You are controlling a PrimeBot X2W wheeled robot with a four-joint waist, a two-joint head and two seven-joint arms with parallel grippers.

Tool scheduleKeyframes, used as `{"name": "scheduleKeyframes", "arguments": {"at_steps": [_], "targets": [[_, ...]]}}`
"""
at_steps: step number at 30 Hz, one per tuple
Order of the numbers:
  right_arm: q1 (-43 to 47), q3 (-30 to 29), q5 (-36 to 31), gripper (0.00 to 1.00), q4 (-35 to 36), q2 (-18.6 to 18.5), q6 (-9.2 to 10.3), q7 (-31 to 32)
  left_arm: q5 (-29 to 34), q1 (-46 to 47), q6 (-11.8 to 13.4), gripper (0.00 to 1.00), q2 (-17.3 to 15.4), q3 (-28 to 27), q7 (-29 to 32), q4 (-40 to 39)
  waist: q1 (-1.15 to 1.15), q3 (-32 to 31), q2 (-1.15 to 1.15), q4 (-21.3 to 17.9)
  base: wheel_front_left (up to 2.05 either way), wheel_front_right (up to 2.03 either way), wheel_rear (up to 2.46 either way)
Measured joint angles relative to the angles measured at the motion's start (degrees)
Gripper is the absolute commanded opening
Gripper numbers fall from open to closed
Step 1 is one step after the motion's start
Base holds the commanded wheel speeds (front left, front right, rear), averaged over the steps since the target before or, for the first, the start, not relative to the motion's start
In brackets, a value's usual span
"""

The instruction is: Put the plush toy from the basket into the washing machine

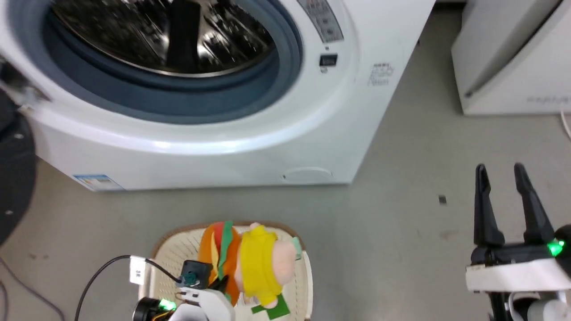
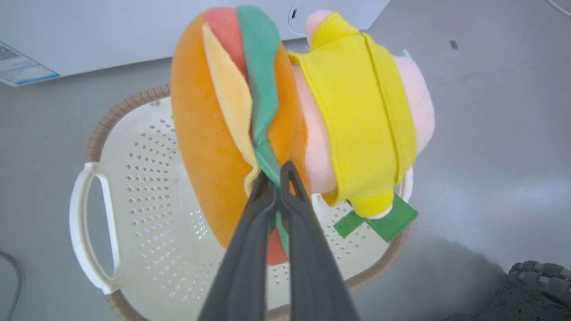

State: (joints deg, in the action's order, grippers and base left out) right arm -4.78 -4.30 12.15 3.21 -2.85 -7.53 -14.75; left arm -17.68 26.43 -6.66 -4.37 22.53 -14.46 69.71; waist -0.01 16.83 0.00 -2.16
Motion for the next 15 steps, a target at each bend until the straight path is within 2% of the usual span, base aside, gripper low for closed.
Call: {"name": "scheduleKeyframes", "arguments": {"at_steps": [7,15], "targets": [[3.4,-0.2,-0.1,1.00,-0.1,0.0,0.00,0.0,2.1,-4.3,2.1,0.00,-0.4,-0.1,-0.2,-12.6,0.00,-6.1,0.00,2.2,0.00,0.00,0.00],[5.0,-0.2,-0.1,1.00,0.0,0.0,0.00,0.0,3.5,-7.7,4.4,0.00,-1.1,-3.7,-0.2,-26.2,-0.01,-10.3,0.00,3.3,0.00,0.00,0.00]]}}
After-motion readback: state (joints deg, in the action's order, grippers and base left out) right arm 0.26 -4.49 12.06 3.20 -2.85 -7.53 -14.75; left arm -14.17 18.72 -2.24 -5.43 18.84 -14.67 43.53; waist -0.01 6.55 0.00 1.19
